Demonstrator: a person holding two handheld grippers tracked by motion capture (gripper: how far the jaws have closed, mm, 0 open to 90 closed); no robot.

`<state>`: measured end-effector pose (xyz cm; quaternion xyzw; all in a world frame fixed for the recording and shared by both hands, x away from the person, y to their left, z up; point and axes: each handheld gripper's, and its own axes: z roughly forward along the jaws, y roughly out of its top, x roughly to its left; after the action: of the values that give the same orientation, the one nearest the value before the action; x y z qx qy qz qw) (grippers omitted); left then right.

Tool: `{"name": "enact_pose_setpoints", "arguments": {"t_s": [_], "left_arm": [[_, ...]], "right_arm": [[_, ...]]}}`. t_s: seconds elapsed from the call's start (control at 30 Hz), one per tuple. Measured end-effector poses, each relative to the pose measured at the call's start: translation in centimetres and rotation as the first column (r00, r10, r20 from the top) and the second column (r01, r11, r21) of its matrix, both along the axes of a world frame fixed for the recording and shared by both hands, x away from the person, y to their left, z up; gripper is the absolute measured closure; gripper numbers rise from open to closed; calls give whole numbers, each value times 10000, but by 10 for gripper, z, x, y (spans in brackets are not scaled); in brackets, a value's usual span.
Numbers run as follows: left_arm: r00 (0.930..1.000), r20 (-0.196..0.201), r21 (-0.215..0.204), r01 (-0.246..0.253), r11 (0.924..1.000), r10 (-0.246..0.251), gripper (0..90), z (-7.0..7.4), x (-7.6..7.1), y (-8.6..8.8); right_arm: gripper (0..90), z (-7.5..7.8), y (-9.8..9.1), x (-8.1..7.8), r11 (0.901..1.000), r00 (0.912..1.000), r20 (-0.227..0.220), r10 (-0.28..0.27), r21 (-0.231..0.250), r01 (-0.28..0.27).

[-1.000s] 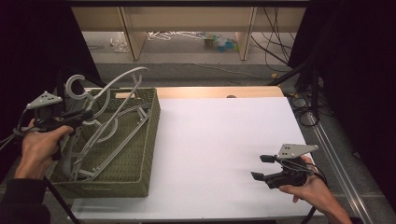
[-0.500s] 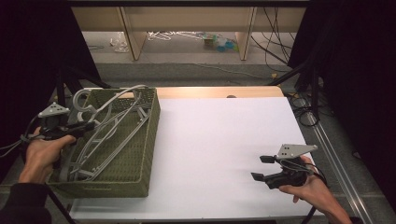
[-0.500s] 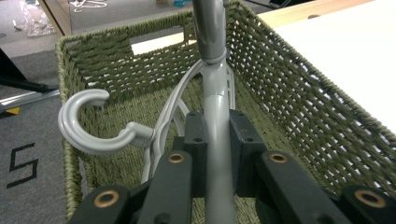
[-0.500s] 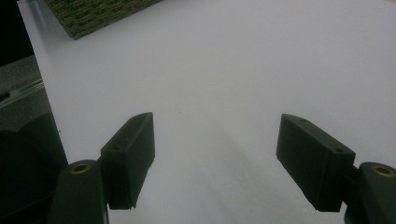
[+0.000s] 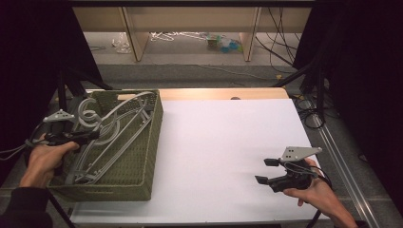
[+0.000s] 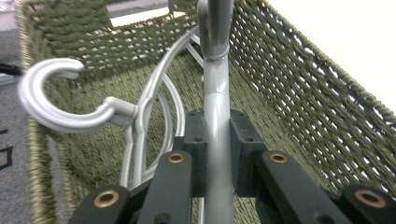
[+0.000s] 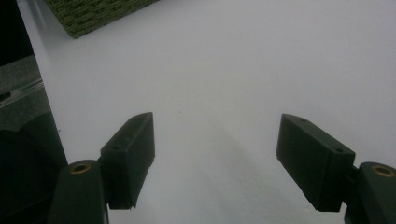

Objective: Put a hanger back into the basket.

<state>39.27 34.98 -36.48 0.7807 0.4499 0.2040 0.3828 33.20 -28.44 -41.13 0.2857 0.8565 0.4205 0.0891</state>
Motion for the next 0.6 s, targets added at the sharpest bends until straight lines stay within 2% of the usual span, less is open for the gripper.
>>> {"name": "enact_pose_setpoints", "arguments": {"t_s": [0.03, 0.07, 0.1, 0.13, 0.17, 0.2, 0.23, 0.33, 0.37, 0.4, 0.43, 0.53, 0.6], "left_arm": [[9999, -53, 217, 107, 9997, -106, 793, -1, 3, -2], [9999, -53, 217, 107, 9997, -106, 793, -1, 3, -2], [9996, -266, 367, 72, 9993, -62, 793, -4, 5, -6], [9987, -422, 606, 300, 9977, -274, 792, -5, 8, -7], [9982, -599, 469, 75, 9989, -47, 792, -9, 9, -12], [9970, -772, 522, 48, 9986, -8, 792, -12, 11, -14], [9911, -1329, 447, -32, 9990, 91, 792, -15, 13, -16], [9898, -1414, 342, -150, 9993, 197, 791, -19, 16, -14], [9878, -1515, 230, -332, 9992, 363, 789, -21, 15, -12], [9876, -1448, 262, -569, 9980, 601, 787, -23, 17, -7], [9876, -1448, 262, -569, 9980, 601, 786, -23, 17, -7], [9842, -1431, 158, -1033, 9945, 1045, 773, -27, 18, -5], [9835, -1395, 205, -1132, 9934, 1150, 766, -27, 18, -6]], "right_arm": [[287, 0, 0, 0, 10000, 10000, -62, 29, -15, -29], [287, 0, 0, 0, 10000, 10000, -62, 29, -15, -29], [287, -1, 0, 0, 10000, 10000, -43, 49, -55, -49], [287, -1, 0, 0, 10000, 10000, -57, 26, -34, -26], [287, -1, 0, 0, 10000, 10000, -54, 27, -28, -27], [287, -1, 1, 0, 10000, 10000, -73, 34, -31, -35], [287, -1, 0, 0, 10000, 10000, -54, 45, -59, -45], [287, -1, 0, 0, 10000, 10000, -58, 30, -18, -30], [287, -1, 0, 0, 10000, 10000, -76, 30, -13, -30], [287, -1, 0, 0, 10000, 9999, -111, 61, -42, -61], [287, -1, 0, 0, 10000, 9999, -111, 61, -42, -61], [287, -1, 0, 1, 10000, 9999, -98, 37, -14, -38], [287, -1, 1, 1, 10000, 9999, -123, 37, -12, -37]]}}
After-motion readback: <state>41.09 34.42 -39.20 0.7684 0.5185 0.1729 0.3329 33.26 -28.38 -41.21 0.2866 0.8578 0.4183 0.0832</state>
